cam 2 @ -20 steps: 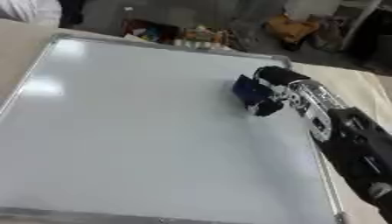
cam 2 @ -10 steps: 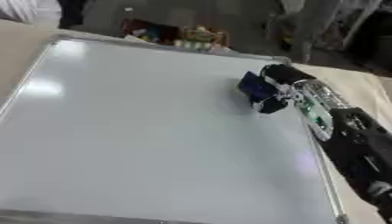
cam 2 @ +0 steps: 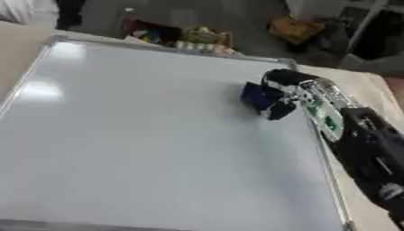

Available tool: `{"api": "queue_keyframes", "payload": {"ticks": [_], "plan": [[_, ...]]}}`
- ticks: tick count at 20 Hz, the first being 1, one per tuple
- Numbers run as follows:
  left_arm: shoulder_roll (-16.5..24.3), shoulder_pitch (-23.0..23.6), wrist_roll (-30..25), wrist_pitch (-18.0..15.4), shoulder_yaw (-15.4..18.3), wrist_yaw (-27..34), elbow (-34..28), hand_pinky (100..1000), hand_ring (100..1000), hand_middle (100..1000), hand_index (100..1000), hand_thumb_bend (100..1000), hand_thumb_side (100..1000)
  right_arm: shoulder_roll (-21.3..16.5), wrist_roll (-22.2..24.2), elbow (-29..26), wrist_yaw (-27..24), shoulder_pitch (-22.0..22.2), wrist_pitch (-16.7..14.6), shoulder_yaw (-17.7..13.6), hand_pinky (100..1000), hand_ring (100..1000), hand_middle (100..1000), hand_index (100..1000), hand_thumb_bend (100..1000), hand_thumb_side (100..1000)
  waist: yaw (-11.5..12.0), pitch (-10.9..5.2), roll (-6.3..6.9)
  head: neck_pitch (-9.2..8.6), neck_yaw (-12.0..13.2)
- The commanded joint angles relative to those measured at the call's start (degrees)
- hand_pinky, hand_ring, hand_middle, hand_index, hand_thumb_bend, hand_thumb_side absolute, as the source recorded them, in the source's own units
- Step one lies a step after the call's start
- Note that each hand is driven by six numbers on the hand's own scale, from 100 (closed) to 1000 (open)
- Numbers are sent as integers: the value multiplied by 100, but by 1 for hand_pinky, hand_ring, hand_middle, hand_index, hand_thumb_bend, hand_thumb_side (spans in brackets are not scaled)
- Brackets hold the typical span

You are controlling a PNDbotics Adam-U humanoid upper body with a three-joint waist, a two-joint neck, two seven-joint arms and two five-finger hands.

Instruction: Wipe the whiteboard clean with a brush.

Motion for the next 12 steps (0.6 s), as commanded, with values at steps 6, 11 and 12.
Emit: {"api": "queue_keyframes", "payload": {"ticks": [6, 11, 12], "plan": [[69, -66, 34, 22, 18, 8, -113, 532, 386, 465, 475, 193, 889, -45, 173, -55, 191, 67, -178, 283, 529, 630, 246, 201, 100, 244, 22, -124, 20, 12, -23], [70, -70, 47, 32, 24, 13, -121, 532, 387, 465, 475, 193, 889, -26, 179, -38, 297, 122, -313, 366, 525, 626, 243, 201, 100, 230, 21, -136, 16, 49, -7], [70, -71, 48, 34, 23, 14, -122, 532, 387, 465, 475, 193, 889, -35, 202, -77, 256, 145, -333, 377, 525, 625, 242, 201, 100, 230, 18, -138, 14, 54, 5]]}}
